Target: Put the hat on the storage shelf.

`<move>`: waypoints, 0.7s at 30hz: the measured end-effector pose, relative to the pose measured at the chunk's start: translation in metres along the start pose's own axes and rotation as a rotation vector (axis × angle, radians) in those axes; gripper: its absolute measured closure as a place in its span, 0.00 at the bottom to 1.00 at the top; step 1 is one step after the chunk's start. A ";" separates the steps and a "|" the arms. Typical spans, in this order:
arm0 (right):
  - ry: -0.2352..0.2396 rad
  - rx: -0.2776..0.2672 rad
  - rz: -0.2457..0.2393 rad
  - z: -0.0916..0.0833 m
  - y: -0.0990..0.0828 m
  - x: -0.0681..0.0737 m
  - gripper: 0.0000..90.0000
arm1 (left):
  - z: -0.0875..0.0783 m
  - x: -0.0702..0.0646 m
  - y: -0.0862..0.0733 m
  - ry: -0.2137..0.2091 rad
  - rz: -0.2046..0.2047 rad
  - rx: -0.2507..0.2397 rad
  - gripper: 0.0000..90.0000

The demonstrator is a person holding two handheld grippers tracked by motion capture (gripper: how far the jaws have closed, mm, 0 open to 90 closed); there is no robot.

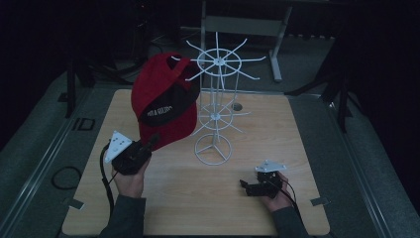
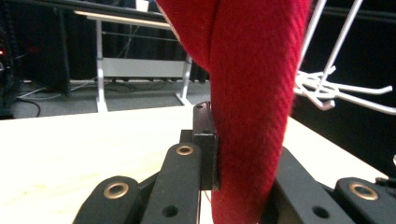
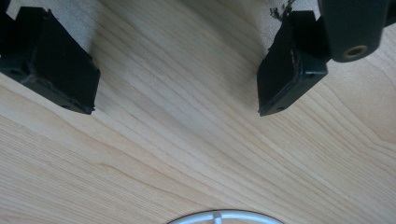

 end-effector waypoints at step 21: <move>0.000 0.001 0.001 0.000 0.000 0.000 0.15 | -0.006 0.021 -0.012 -0.036 -0.090 0.117 0.41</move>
Point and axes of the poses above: each handheld gripper's, and its own axes: z roughly forward along the jaws, y roughly out of its top, x roughly to its left, the point moved 4 cm from there along z, roughly forward along the jaws, and after that the axes turned 7 degrees about z, right-handed, at the moved point
